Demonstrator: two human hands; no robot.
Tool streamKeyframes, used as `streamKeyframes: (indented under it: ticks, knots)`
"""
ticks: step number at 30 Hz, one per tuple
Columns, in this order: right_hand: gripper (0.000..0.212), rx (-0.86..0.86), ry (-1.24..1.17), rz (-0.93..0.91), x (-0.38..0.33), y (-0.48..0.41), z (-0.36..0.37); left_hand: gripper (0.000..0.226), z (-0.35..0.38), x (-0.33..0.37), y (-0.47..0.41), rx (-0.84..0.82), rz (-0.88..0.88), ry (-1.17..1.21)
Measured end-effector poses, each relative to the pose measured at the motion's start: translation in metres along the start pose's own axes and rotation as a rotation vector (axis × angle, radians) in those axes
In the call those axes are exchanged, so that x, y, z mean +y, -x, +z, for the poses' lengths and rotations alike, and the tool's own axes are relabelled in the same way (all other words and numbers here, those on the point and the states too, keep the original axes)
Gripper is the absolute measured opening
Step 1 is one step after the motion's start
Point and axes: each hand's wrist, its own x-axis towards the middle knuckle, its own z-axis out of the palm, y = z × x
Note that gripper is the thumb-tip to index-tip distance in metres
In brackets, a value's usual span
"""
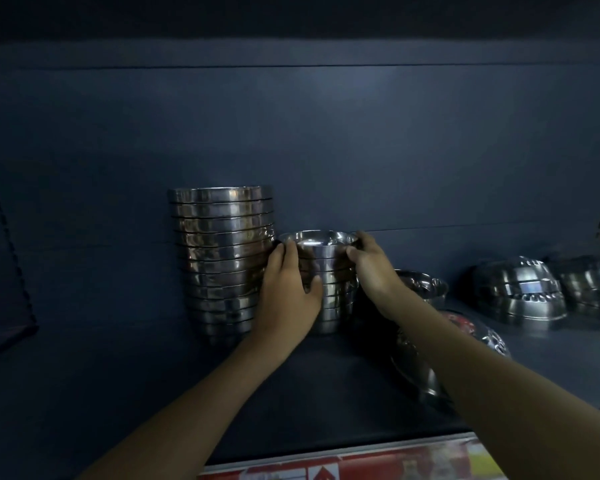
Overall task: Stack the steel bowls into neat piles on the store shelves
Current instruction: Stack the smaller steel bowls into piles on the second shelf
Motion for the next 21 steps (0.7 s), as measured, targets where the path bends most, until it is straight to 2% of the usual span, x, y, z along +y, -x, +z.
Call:
streamKeyframes:
  ticks: [2,7,10,13,15,17,19,21]
  knots:
    - [0.034,-0.003,0.095,-0.03,-0.011,0.009,-0.004,0.075,-0.001,0.0,-0.001,-0.01,-0.005,0.0]
    - [0.034,0.022,0.313,-0.145,-0.024,0.033,-0.011,0.073,-0.003,0.004,0.011,0.006,0.049,-0.038]
    - [0.038,0.126,0.476,-0.362,-0.031,0.056,-0.021,0.066,-0.003,0.009,0.024,0.023,0.131,0.012]
    - [0.039,0.292,0.524,-0.513,-0.026,0.078,-0.05,0.052,0.007,0.012,0.037,-0.097,0.15,0.119]
    - [0.035,0.418,0.486,-0.488,-0.011,0.09,-0.079,0.044,0.018,0.011,0.045,-0.233,0.081,0.211]
    - [0.033,0.513,0.446,-0.369,0.008,0.102,-0.107,0.041,0.03,0.01,0.052,-0.349,-0.001,0.265]
    - [0.03,0.548,0.409,-0.209,0.028,0.114,-0.128,0.04,0.042,0.008,0.056,-0.457,-0.067,0.31]
    - [0.032,0.518,0.366,-0.067,0.046,0.123,-0.139,0.048,0.052,0.007,0.056,-0.561,-0.087,0.315]
